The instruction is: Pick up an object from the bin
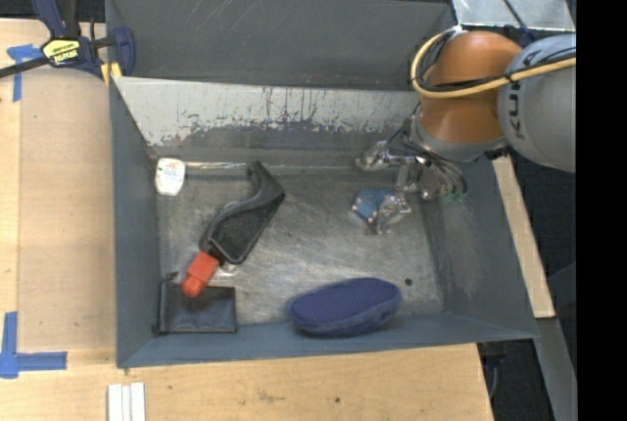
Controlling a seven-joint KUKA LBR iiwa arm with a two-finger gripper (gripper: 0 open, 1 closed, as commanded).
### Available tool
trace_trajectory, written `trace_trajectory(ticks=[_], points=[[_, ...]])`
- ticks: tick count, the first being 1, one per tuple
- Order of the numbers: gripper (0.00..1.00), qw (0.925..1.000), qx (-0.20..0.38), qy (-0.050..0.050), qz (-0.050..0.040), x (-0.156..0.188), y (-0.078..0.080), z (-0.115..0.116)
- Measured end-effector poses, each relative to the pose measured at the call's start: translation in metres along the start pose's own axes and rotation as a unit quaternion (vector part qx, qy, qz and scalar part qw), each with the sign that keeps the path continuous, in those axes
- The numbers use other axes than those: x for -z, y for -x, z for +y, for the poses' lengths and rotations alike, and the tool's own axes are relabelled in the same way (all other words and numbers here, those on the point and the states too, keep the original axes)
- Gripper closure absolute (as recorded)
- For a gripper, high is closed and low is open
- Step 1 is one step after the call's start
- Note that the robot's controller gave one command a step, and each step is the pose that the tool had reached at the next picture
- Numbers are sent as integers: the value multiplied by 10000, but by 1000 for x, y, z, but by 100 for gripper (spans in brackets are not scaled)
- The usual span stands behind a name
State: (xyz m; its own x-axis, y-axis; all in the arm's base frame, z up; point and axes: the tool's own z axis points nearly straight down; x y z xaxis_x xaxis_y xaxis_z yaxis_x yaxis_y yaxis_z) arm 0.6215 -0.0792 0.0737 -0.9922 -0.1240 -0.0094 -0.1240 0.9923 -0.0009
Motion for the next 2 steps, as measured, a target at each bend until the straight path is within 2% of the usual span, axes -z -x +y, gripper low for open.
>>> trace_trajectory(ticks=[1, 2], points=[[100, 10000, 10, -10, -53, 3, 2, 1], [100, 9993, 386, -17, -16, 138, 1, -23]])
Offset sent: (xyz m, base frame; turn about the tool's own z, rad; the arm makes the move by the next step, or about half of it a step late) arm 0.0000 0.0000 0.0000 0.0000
